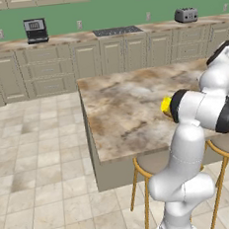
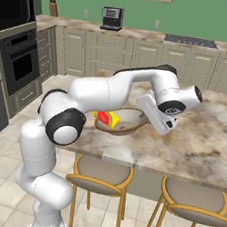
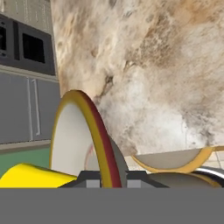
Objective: Place the cup inside the bowl on the dining table and move the bowl to any counter.
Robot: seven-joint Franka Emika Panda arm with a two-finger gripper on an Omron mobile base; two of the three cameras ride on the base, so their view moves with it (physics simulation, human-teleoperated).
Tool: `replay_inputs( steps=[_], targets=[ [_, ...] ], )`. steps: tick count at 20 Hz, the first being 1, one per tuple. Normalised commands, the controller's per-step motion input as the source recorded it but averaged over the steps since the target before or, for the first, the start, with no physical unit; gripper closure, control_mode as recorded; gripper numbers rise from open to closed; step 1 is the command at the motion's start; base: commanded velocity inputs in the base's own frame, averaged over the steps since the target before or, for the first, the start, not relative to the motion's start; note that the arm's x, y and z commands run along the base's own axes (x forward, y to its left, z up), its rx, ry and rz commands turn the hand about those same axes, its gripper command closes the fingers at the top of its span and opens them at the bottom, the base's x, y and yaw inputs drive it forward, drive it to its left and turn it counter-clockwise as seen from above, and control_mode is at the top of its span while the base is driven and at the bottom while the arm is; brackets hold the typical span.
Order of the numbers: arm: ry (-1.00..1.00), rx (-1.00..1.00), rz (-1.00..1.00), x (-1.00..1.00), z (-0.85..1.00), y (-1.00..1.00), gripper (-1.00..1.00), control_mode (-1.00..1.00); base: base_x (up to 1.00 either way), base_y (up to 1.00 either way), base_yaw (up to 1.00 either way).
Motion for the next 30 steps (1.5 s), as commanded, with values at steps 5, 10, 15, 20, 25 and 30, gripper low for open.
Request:
replay_inputs(
  steps=[5, 10, 15, 20, 25, 30],
  targets=[
    [0.0, 0.18, 0.0, -0.04, 0.22, 0.0, 1.0, -1.0, 0.0, 0.0, 0.0],
    [0.0, 0.15, 0.0, -0.04, 0.23, 0.0, 1.0, -1.0, 0.0, 0.0, 0.0],
    [0.0, 0.05, 0.0, -0.01, 0.09, 0.0, 1.0, -1.0, 0.0, 0.0, 0.0],
    [0.0, 0.0, 0.0, 0.0, 0.0, 0.0, 1.0, -1.0, 0.0, 0.0, 0.0],
    [0.0, 0.0, 0.0, 0.0, 0.0, 0.0, 1.0, -1.0, 0.0, 0.0, 0.0],
    [0.0, 0.0, 0.0, 0.0, 0.0, 0.0, 1.0, -1.0, 0.0, 0.0, 0.0]
  ],
)
